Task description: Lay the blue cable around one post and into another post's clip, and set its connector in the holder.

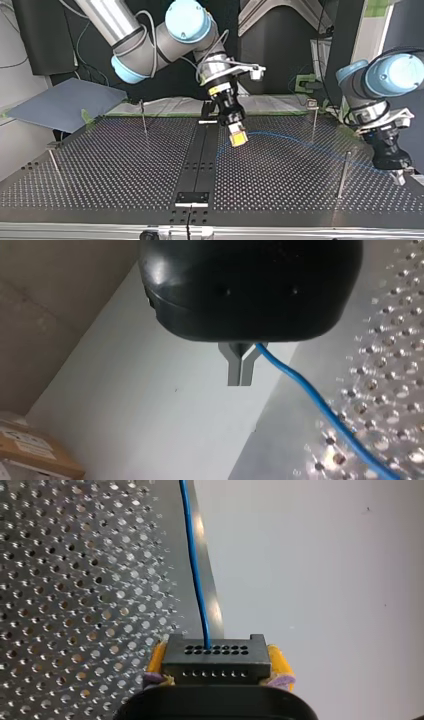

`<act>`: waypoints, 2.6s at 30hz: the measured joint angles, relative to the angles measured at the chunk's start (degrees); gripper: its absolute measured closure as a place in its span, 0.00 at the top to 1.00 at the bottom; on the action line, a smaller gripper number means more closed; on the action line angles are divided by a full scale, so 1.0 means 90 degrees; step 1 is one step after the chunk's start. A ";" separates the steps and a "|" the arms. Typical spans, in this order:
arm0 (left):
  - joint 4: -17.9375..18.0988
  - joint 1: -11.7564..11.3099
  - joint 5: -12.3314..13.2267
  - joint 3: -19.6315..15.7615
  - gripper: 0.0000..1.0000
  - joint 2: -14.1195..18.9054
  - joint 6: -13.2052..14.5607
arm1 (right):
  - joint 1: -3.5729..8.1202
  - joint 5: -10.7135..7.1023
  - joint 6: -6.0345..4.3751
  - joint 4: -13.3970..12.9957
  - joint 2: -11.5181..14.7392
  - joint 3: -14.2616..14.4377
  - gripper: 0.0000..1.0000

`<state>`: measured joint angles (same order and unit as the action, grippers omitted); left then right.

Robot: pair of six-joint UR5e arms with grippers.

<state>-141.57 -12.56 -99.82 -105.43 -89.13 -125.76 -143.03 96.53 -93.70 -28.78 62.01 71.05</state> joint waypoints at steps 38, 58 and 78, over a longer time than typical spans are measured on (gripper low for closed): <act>0.0156 -0.0322 0.0721 0.0553 0.00 -0.1087 -0.0270 | -0.0052 -0.0112 -0.0084 0.0148 -0.0947 -0.0990 0.00; 0.0105 -0.0186 0.0691 0.0528 0.00 -0.1186 -0.0150 | -0.0001 0.0024 -0.0125 0.0238 -0.1233 -0.1002 0.00; 0.0187 -0.0104 0.0619 0.0253 0.00 -0.1191 -0.0091 | 0.0045 0.0066 -0.0128 0.0421 -0.1365 -0.0995 0.00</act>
<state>-139.89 -13.50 -94.25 -103.15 -99.85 -126.58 -142.63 97.13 -94.85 -24.99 49.73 62.10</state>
